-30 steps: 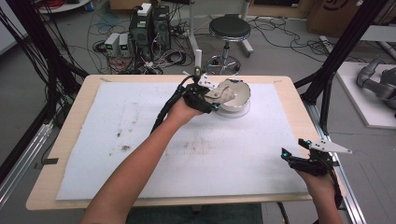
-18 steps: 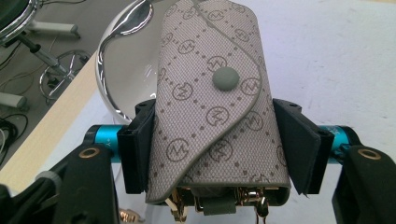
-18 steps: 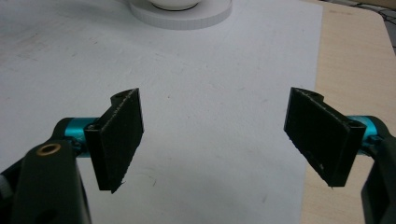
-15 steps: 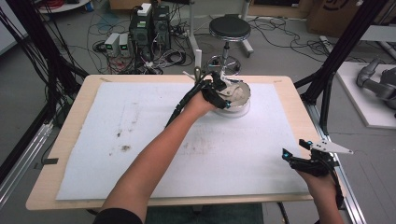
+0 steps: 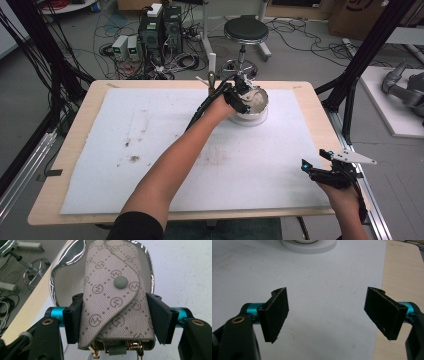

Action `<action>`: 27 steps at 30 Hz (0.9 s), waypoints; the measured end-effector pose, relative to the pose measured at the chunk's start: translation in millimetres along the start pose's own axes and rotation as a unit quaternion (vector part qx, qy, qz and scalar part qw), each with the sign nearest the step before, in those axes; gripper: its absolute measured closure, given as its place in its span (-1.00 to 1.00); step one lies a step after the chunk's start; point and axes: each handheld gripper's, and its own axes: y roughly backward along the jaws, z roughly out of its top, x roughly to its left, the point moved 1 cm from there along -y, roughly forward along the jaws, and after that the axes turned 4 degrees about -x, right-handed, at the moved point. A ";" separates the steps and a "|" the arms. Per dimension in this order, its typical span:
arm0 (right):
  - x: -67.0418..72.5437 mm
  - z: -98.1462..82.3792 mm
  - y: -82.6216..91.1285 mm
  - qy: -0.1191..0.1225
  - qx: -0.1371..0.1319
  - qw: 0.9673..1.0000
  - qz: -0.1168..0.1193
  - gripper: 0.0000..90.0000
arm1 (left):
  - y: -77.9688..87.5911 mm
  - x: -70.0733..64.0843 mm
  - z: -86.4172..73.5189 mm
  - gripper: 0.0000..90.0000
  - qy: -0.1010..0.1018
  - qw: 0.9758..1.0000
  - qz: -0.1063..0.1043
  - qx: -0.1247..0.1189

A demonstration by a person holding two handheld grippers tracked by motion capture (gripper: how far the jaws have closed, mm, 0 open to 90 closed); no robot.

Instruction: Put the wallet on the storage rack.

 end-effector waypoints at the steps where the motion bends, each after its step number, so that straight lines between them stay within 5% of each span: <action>1: 0.0 -0.2 -0.3 -0.002 0.001 1.000 0.000 -0.55 | -1.2 0.6 0.5 -0.21 -0.001 1.000 0.002 0.003; 19: -0.1 0.8 -1.2 0.002 -0.002 1.000 0.001 -0.55 | -16.2 -0.8 9.9 -0.26 -0.008 0.999 0.017 0.028; 27: 2.0 1.7 -2.1 0.002 0.001 1.000 0.002 -0.55 | -8.7 1.4 11.9 -0.29 0.008 1.000 0.015 0.005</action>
